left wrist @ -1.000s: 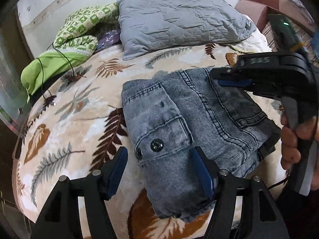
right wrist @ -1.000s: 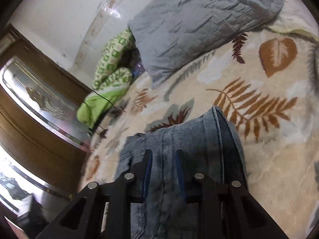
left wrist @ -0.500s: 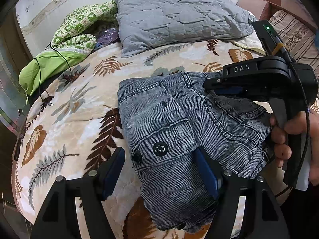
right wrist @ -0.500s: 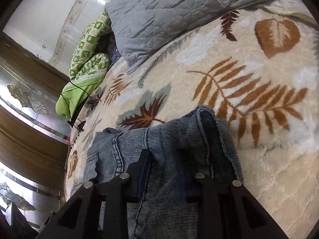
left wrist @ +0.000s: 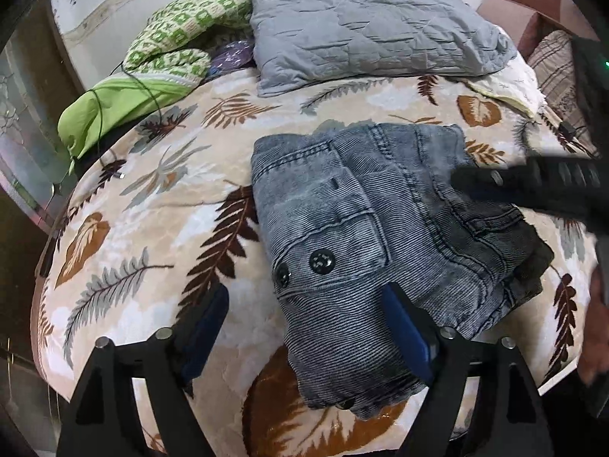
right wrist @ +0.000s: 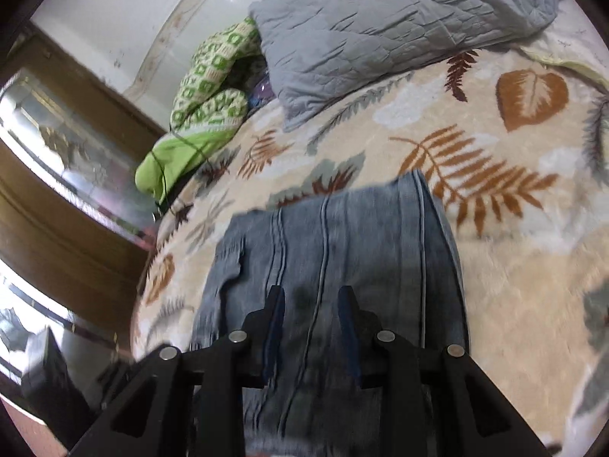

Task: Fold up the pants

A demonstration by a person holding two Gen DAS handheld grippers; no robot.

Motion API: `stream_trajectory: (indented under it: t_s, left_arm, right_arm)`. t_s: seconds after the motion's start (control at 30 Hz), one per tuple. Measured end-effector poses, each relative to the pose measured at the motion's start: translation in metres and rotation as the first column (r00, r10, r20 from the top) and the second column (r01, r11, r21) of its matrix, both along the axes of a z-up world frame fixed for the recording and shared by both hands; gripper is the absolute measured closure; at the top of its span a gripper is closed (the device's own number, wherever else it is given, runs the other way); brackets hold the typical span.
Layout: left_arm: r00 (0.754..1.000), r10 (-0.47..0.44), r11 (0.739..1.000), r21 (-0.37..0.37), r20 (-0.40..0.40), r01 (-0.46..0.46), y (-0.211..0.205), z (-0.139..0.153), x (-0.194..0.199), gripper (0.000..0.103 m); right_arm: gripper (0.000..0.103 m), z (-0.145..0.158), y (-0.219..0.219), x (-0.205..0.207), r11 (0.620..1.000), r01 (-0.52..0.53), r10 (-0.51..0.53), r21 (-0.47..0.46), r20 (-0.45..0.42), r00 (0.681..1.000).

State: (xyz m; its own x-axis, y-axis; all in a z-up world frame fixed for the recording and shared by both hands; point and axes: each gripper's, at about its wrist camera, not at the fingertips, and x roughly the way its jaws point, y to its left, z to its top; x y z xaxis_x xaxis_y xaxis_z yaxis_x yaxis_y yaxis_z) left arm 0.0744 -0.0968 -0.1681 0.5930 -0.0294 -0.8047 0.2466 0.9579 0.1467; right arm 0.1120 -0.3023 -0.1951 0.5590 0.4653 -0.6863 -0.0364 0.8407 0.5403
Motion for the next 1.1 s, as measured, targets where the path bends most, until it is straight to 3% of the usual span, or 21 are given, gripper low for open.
stream_trajectory:
  t_s: [0.1,0.17,0.27,0.43,0.6,0.67,0.8,0.9,1.0,1.1]
  left_arm:
    - [1.000,0.020,1.000,-0.016,-0.004,-0.020,0.004,-0.002,-0.002,0.006]
    - [0.999,0.037,0.998,-0.051,-0.020,-0.038,0.008,-0.007,-0.004,0.004]
    - [0.999,0.046,0.994,-0.097,-0.007,-0.047,0.012,-0.011,-0.011,0.004]
    - [0.997,0.068,0.990,-0.125,0.021,-0.065,0.011,-0.015,-0.023,0.004]
    - [0.997,0.068,0.975,-0.209,-0.029,-0.073,0.026,-0.002,-0.026,0.004]
    - [0.995,0.092,0.980,-0.179,0.036,-0.084,0.034,0.017,-0.033,0.004]
    - [0.965,0.137,0.988,-0.099,0.224,-0.117,0.051,0.065,-0.051,0.004]
    - [0.935,0.174,0.985,-0.065,0.308,-0.162,0.062,0.093,-0.058,0.004]
    - [0.901,0.208,0.977,-0.047,0.381,-0.206,0.072,0.121,-0.065,0.004]
    - [0.870,0.226,0.973,-0.051,0.439,-0.227,0.081,0.146,-0.077,0.004]
  right_arm:
    - [0.070,-0.013,0.003,-0.012,0.997,0.010,-0.015,-0.078,-0.067,0.998]
    - [0.070,-0.022,0.000,-0.023,0.997,0.025,-0.031,-0.069,-0.082,0.996]
    - [0.070,-0.026,-0.005,-0.043,0.998,0.052,-0.055,-0.045,-0.072,0.996]
    - [0.070,-0.030,0.002,-0.058,0.993,0.069,-0.071,-0.095,-0.025,0.997]
    - [0.070,-0.028,-0.003,-0.062,0.993,0.111,-0.112,-0.045,-0.023,0.993]
    - [0.070,-0.020,-0.006,-0.067,0.991,0.135,-0.136,-0.015,-0.017,0.991]
    - [0.070,0.021,0.001,-0.093,0.985,0.159,-0.147,-0.064,0.160,0.976]
    - [0.070,0.052,0.012,-0.113,0.980,0.159,-0.122,-0.118,0.271,0.955]
    - [0.070,0.076,0.020,-0.129,0.977,0.164,-0.112,-0.135,0.328,0.938]
    - [0.062,0.101,0.027,-0.148,0.968,0.192,-0.113,-0.162,0.401,0.909]
